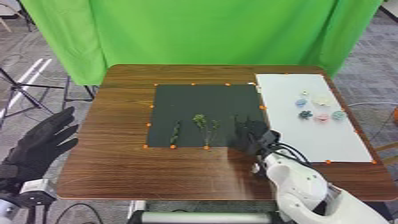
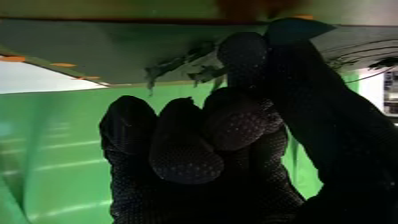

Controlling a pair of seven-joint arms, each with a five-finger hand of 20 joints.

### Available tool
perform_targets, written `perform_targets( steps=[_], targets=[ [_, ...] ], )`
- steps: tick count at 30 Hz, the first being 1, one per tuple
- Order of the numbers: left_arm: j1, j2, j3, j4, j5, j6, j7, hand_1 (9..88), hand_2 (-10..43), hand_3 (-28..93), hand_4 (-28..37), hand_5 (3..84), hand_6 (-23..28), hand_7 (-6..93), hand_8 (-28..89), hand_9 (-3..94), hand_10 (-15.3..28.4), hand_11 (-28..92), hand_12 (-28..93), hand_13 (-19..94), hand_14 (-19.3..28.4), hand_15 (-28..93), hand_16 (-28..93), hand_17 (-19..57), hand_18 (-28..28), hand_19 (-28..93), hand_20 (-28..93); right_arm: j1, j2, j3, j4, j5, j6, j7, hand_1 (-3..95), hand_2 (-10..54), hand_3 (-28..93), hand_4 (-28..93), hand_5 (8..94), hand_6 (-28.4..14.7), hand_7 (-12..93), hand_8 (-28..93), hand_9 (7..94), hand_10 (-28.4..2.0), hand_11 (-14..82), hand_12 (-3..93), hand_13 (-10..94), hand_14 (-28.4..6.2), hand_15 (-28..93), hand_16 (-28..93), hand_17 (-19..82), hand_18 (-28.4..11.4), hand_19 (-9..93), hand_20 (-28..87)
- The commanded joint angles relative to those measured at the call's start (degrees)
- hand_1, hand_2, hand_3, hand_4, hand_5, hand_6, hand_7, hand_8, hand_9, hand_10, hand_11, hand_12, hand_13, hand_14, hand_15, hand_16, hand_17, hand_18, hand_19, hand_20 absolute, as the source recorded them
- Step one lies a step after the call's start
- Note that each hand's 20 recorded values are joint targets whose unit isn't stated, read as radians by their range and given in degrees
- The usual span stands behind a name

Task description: Arrange flowers

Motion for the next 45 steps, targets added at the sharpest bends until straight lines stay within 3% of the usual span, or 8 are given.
perform_targets(
  steps=[1,11,20,33,38,42,45],
  targets=[
    [0.4,0.26,0.1,0.23,-0.51,-0.17,-0.27,24.8,-8.2,68,-26.6,20.6,0.3,16.5,-9,15.4,7.7,5,25,11,10.4,7,12,-13.1,17.5,31,10,0.1,0.2,-1.3,1.0,-2.1,2.4,-1.5,42.6,-9.5,85,-22,69.2,-0.4,56,15,79.9,-8.4,64.2,48.2,74,-8.0,85,40,37,-21.8,93,65],
    [0.3,0.05,0.08,0.12,-0.43,-0.09,-0.35,24.8,-8.0,68,-26.5,20.6,0.4,16.4,-8,15.4,7.7,5,25,11,10.4,7,12,-13.2,17.5,31,10,0.5,0.4,-1.8,3.5,-3.8,2.4,-2.5,43.1,-9.5,85,-23,69.1,-0.6,56,15,79.9,-8.3,64.1,48.1,74,-7.9,85,40,37,-21.5,93,65],
    [0.4,-0.05,0.04,0.15,-0.48,-0.17,-0.46,24.8,-8.1,68,-26.6,20.6,0.4,16.4,-8,15.4,7.7,5,24,11,10.4,7,12,-13.2,17.5,31,10,0.1,-0.2,-0.3,2.8,-2.8,-5.0,-1.5,42.4,-9.5,85,-22,68.8,0.2,56,15,79.5,-8.2,63.3,48.7,74,-7.9,84,40,37,-21.7,93,64],
    [0.3,0.01,-0.04,0.12,-0.56,0.06,-0.45,24.7,-7.9,68,-26.8,20.6,0.4,16.5,-9,15.4,7.7,5,25,11,10.5,7,12,-13.3,17.5,31,10,-0.2,-0.7,0.6,1.6,-1.1,-7.5,-1.0,30.0,-9.5,82,-27,69.1,0.0,51,12,78.5,-9.5,62.1,47.3,73,-8.5,83,40,35,-22.2,93,63],
    [0.2,-0.1,-0.1,0.06,-0.6,-0.02,-0.68,24.6,-7.8,68,-26.7,20.6,0.4,16.4,-8,15.4,7.7,5,25,11,10.5,7,12,-13.3,17.6,31,10,0.0,-0.4,1.2,0.7,-1.0,-8.1,0.5,26.9,-8.8,83,-26,69.8,-0.1,51,5,78.6,-9.7,61.9,47.2,73,-8.7,83,39,36,-22.7,93,63],
    [0.4,-0.23,-0.22,0.03,-0.52,-0.06,-0.58,24.7,-7.7,68,-26.8,20.6,0.4,16.4,-8,15.4,7.8,5,25,11,10.5,7,12,-13.3,17.6,32,10,-0.4,0.0,2.6,-0.5,-1.0,-8.9,1.5,24.4,-8.4,83,-24,70.4,-0.1,54,-14,78.6,-9.8,61.6,47.4,73,-8.9,83,39,36,-22.8,93,64],
    [0.5,-0.5,-0.32,-0.13,-0.57,0.02,-0.45,24.8,-7.5,67,-26.8,20.6,0.4,16.3,-8,15.4,7.8,5,24,11,10.5,7,12,-13.3,17.6,32,10,-0.8,0.5,4.6,-2.2,-1.0,-9.3,3.9,22.3,-8.1,82,-25,70.3,-0.4,54,-15,78.3,-10.1,61.4,47.5,73,-9.1,83,39,36,-23.0,93,64]
  ],
)
